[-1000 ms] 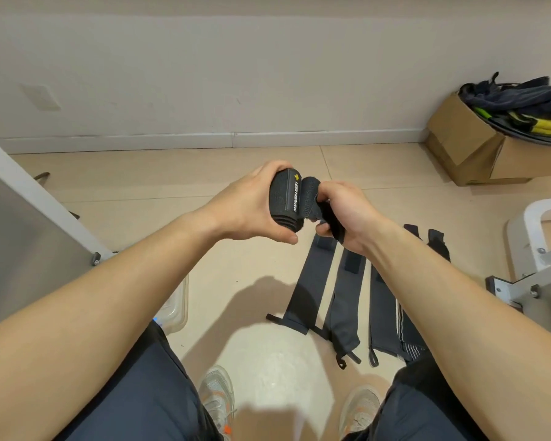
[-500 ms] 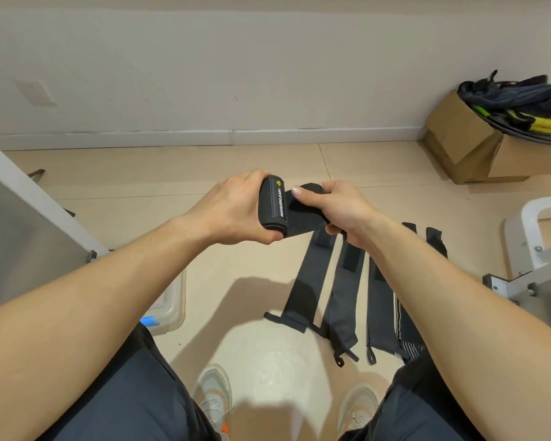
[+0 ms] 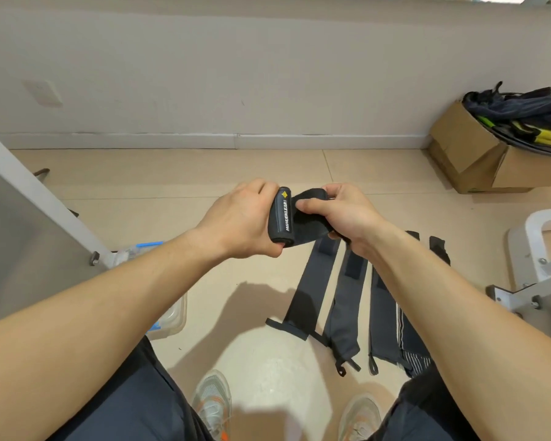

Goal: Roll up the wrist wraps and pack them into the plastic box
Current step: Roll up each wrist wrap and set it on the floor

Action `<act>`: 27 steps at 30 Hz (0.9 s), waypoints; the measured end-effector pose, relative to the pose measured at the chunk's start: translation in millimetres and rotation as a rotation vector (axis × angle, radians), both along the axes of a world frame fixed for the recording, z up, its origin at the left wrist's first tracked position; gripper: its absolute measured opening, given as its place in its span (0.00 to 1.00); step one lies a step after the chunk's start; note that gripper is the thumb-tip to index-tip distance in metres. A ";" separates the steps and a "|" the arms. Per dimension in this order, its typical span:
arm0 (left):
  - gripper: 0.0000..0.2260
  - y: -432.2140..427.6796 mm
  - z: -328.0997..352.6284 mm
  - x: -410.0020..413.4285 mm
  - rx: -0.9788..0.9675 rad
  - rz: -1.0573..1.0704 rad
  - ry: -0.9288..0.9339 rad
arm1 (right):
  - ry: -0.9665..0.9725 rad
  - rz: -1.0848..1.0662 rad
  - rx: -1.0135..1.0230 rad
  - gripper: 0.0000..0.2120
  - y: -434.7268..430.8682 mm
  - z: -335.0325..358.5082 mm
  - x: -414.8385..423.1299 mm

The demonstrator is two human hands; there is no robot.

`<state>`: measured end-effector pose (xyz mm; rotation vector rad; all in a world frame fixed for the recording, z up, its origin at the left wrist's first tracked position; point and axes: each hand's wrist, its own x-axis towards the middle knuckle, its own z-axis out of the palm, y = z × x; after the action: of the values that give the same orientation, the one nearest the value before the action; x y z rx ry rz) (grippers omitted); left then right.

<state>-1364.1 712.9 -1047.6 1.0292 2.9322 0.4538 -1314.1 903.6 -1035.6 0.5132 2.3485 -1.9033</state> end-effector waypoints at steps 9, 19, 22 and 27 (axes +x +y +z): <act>0.33 18.2 -4.7 5.7 -0.022 0.012 -0.012 | -0.060 0.095 -0.216 0.20 -8.4 6.2 -1.2; 0.29 17.7 7.1 3.6 0.139 -0.008 -0.113 | 0.001 0.124 -0.248 0.04 0.0 -6.3 6.2; 0.29 16.1 14.1 5.5 0.208 -0.018 -0.127 | -0.050 0.051 -0.265 0.18 -1.2 -13.1 3.8; 0.30 19.1 28.8 10.1 0.159 -0.020 -0.145 | -0.121 0.186 -0.465 0.19 -1.6 -16.9 7.8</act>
<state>-1354.0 732.0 -1018.7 0.9928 2.7929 0.7383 -1306.2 902.0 -1052.6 0.3385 1.7280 -2.1566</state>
